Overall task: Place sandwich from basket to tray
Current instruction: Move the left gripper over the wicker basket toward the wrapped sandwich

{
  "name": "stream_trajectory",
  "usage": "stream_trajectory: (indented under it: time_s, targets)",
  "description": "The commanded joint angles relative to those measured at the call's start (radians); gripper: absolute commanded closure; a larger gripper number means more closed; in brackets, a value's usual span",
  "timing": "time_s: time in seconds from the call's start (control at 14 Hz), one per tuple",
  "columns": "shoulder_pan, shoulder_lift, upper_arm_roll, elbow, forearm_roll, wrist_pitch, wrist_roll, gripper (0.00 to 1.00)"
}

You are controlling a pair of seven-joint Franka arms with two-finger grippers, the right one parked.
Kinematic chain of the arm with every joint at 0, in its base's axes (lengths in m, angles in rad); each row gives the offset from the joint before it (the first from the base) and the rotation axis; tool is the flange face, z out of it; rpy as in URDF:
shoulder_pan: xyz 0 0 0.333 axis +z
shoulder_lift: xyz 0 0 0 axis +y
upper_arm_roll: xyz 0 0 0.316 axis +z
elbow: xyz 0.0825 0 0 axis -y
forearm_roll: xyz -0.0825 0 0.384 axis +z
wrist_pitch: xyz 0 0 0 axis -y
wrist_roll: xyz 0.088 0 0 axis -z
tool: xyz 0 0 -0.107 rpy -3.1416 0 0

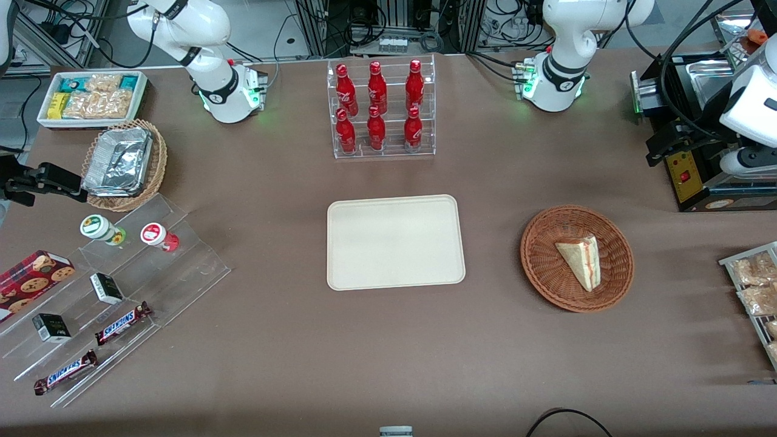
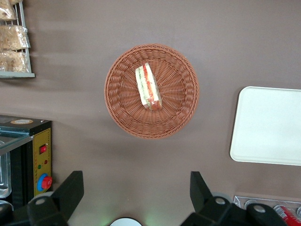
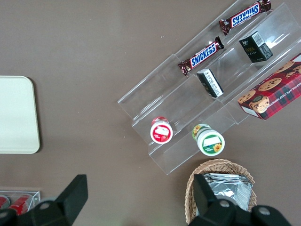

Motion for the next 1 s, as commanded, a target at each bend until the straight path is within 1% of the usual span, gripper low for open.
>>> stream_trajectory:
  time_s: [0.0,0.21,0.57,0.79,0.93]
  targets:
    - [-0.012,-0.013,0.018,-0.011,0.003,0.011,-0.003,0.00]
    - [0.003,0.040,0.018,-0.009,-0.006,0.030,-0.003,0.00]
    - [0.000,0.179,0.018,-0.067,0.006,0.212,-0.014,0.00]
    - [0.003,0.194,0.018,-0.205,-0.002,0.394,-0.089,0.00]
    - [0.003,0.196,0.018,-0.303,0.001,0.503,-0.191,0.00]
